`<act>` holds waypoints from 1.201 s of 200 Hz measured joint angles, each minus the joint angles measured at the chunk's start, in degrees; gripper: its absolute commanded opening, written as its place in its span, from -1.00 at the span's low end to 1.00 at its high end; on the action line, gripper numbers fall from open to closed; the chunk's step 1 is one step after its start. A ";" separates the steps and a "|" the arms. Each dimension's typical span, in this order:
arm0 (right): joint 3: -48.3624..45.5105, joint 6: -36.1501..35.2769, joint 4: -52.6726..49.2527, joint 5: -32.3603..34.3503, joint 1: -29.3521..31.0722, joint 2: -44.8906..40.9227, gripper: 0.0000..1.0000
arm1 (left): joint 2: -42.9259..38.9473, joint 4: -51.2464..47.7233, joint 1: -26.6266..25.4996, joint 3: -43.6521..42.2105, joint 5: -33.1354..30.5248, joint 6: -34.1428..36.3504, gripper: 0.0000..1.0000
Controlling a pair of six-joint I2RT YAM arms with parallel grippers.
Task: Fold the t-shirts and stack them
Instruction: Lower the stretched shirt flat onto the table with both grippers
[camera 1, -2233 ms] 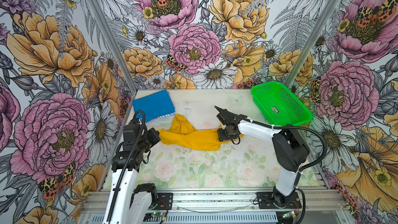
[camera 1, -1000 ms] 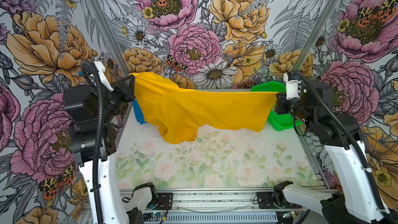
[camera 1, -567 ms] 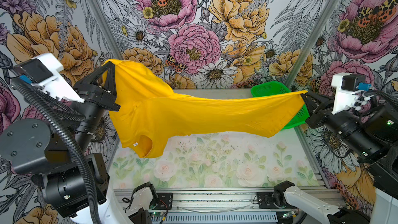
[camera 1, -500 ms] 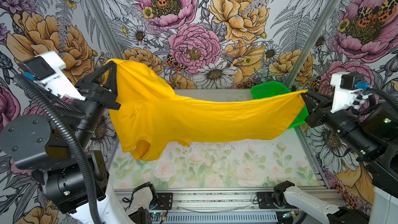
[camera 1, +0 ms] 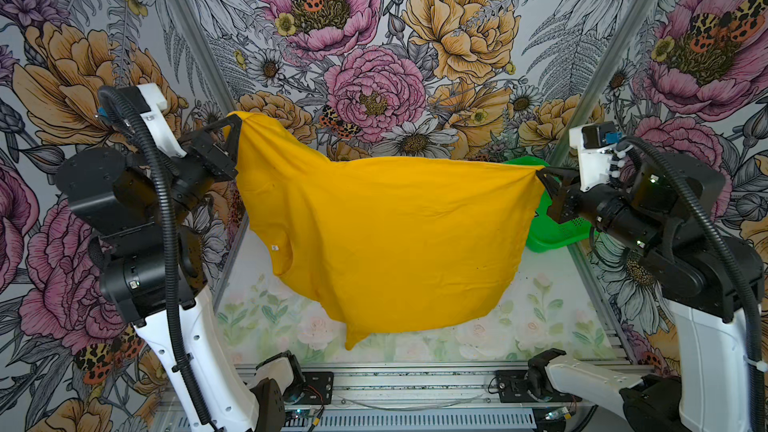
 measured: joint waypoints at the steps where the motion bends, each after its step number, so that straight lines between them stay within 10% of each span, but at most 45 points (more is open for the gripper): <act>1: 0.02 0.02 0.00 -0.07 0.00 -0.13 -1.00 | -0.13 0.02 0.00 0.02 0.02 0.00 -1.00; 70: 4.48 1.07 0.07 -9.57 0.00 -8.61 -1.00 | -8.68 -1.68 -2.82 6.45 -4.17 5.75 -1.00; 141: 12.11 5.84 0.02 -15.45 0.00 -9.14 -1.00 | -10.60 -11.02 -26.51 18.73 -19.63 17.27 -1.00; 195: 13.22 7.15 0.59 -9.14 0.22 -9.84 -1.00 | -10.10 -11.98 -28.59 18.51 -20.92 20.04 -1.00; 240: 0.76 6.69 1.05 1.73 0.63 -6.36 -1.00 | -4.98 -7.21 -28.59 2.58 -20.90 21.05 -1.00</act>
